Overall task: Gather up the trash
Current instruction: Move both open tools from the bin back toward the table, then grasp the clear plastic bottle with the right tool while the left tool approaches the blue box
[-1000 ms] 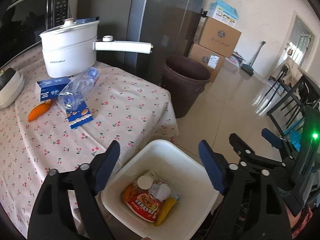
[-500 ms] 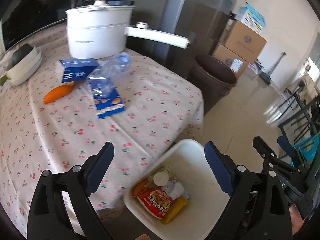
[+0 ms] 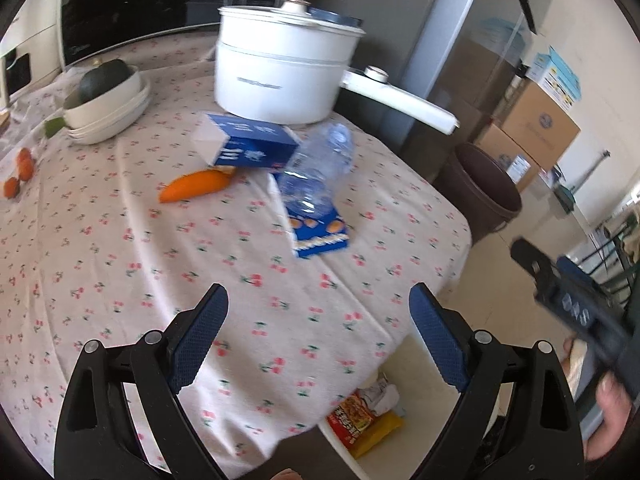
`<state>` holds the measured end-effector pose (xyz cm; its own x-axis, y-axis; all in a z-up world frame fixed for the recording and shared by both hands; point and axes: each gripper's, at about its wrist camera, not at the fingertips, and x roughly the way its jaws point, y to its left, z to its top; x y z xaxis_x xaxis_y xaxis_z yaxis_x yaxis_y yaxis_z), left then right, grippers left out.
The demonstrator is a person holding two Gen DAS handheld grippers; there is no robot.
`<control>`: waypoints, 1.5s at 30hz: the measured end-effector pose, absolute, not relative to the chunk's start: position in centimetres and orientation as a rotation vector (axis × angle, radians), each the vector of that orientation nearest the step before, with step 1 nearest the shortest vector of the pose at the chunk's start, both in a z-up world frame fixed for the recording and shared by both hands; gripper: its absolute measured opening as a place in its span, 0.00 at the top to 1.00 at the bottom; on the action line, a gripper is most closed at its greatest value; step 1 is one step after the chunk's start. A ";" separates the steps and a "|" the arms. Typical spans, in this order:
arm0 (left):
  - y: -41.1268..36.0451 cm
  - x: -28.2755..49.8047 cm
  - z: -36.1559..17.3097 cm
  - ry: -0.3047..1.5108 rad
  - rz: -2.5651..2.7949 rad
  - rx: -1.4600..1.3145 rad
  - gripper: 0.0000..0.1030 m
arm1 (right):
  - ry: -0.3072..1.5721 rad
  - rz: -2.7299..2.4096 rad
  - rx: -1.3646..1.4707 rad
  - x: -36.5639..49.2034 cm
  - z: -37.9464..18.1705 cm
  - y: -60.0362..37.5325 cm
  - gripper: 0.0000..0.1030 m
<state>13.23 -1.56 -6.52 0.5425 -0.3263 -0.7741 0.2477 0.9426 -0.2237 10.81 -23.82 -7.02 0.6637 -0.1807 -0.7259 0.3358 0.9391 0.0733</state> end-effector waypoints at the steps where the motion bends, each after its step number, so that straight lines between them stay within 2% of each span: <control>1: -1.2 13.4 -6.4 0.933 -0.333 -0.095 0.15 | 0.797 -0.290 0.209 11.5 -7.0 -23.6 0.07; 23: 5.5 15.7 -5.2 0.917 -0.224 -0.205 0.15 | 1.034 -0.205 0.336 28.0 -11.3 -17.0 0.07; 36: 7.9 16.5 -5.6 0.927 -0.180 -0.247 0.15 | 1.148 -0.167 0.410 33.2 -14.5 -14.8 0.07; 43: 8.1 16.8 -6.0 0.938 -0.171 -0.243 0.15 | 1.138 -0.157 0.467 33.6 -15.0 -15.2 0.07; 45: 8.0 16.8 -6.1 0.940 -0.170 -0.240 0.15 | 1.131 -0.149 0.493 33.4 -15.2 -15.5 0.11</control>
